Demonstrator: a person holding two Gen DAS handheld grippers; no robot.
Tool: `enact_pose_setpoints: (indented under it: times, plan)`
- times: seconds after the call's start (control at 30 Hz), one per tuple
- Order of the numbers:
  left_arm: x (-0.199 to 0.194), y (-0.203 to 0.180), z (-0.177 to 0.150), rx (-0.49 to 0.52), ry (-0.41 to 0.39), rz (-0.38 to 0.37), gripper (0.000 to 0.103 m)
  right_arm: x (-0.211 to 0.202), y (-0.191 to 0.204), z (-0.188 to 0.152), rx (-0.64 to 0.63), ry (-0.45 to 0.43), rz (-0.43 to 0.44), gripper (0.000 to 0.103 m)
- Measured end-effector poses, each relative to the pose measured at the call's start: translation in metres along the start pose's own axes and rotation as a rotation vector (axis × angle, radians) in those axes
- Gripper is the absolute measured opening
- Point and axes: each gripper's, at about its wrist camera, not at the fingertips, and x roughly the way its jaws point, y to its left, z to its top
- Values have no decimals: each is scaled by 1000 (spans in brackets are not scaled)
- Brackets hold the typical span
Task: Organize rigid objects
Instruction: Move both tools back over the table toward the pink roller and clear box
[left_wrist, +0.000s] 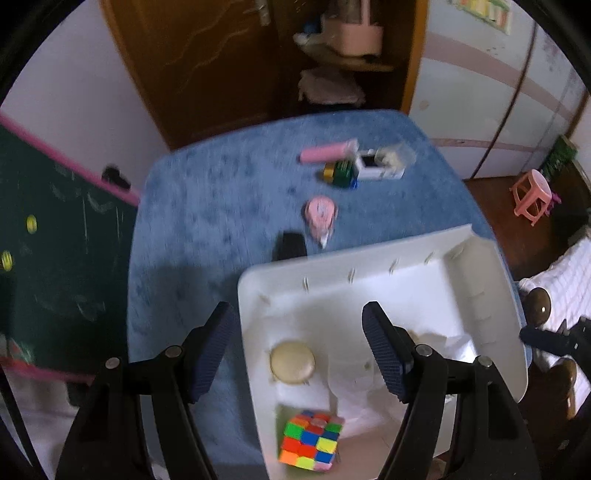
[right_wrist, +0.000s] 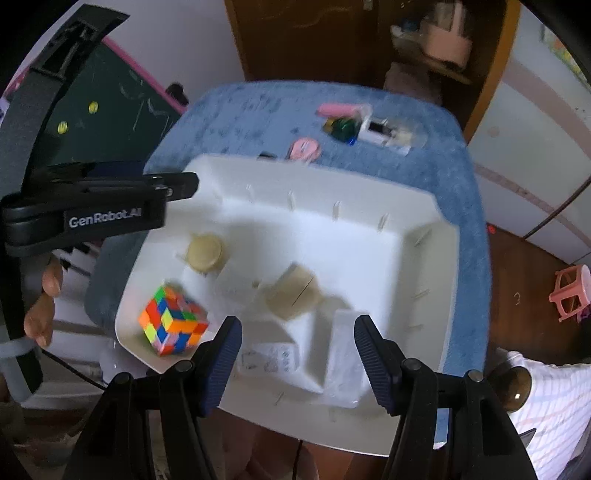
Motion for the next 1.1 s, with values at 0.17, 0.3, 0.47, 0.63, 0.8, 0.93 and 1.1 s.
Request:
enact_pose_setpoints:
  times: [0.17, 0.3, 0.47, 0.63, 0.8, 0.93, 1.1]
  plan:
    - [-11, 5, 29, 44, -29, -18, 75, -25, -22, 25, 34, -67, -14, 64]
    - [-13, 13, 53, 58, -38, -25, 75, -45, -41, 49, 64, -127, -42, 71]
    - [-15, 20, 81, 85, -49, -32, 75, -65, -63, 82, 95, -184, -71, 72]
    - [-10, 20, 107, 150, -48, -52, 75, -73, -80, 116, 120, -213, -86, 73]
    - [12, 11, 133, 278, -32, -73, 75, -67, -90, 150, 106, -221, -103, 78]
    - [47, 4, 146, 376, 7, -86, 75, -46, -101, 177, 120, -188, -96, 78]
    - [107, -3, 160, 495, 54, -53, 75, -8, -114, 200, 128, -148, -97, 78]
